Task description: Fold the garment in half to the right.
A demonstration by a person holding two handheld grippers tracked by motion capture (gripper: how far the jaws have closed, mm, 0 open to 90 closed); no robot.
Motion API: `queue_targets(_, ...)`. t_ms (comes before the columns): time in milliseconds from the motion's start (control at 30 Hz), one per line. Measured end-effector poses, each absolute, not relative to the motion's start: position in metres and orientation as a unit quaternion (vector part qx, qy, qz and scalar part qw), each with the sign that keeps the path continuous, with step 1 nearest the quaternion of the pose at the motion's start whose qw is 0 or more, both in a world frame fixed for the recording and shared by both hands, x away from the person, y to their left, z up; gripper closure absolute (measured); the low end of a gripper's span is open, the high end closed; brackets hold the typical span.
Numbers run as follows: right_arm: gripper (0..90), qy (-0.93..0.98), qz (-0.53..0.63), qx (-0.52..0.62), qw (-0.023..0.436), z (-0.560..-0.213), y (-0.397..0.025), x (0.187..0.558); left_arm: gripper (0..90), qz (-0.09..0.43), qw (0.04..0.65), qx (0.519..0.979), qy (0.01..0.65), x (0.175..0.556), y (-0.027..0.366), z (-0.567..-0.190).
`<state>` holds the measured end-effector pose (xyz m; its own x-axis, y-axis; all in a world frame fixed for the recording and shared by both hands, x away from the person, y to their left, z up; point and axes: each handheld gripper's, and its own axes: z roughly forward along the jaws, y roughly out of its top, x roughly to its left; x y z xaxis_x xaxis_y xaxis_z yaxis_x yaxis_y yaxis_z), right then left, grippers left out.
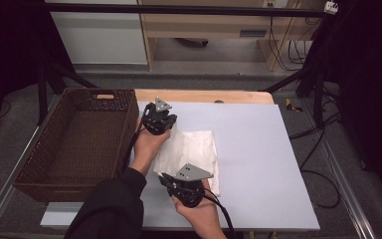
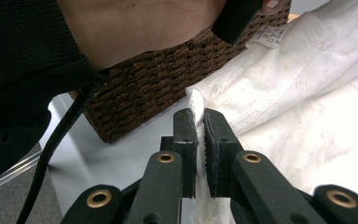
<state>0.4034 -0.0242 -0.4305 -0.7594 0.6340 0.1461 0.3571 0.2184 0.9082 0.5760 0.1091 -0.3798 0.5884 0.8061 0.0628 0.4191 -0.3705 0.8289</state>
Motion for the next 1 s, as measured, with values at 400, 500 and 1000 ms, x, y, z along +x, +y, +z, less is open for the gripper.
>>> queue_targets(400, 84.5, 0.771, 0.531, 0.327, 0.130, -0.435, -0.033, 0.401, 87.2, 0.231, 0.406, 0.798, 0.382, 0.575, 0.100, -0.384)
queue_targets(500, 84.5, 0.771, 0.531, 0.327, 0.130, -0.435, -0.033, 0.401, 87.3, 0.231, 0.406, 0.798, 0.381, 0.575, 0.099, -0.385)
queue_targets(1000, 84.5, 0.773, 0.526, 0.328, 0.133, -0.439, -0.039, 0.397, 87.2, 0.228, 0.410, 0.801, 0.372, 0.570, 0.090, -0.386)
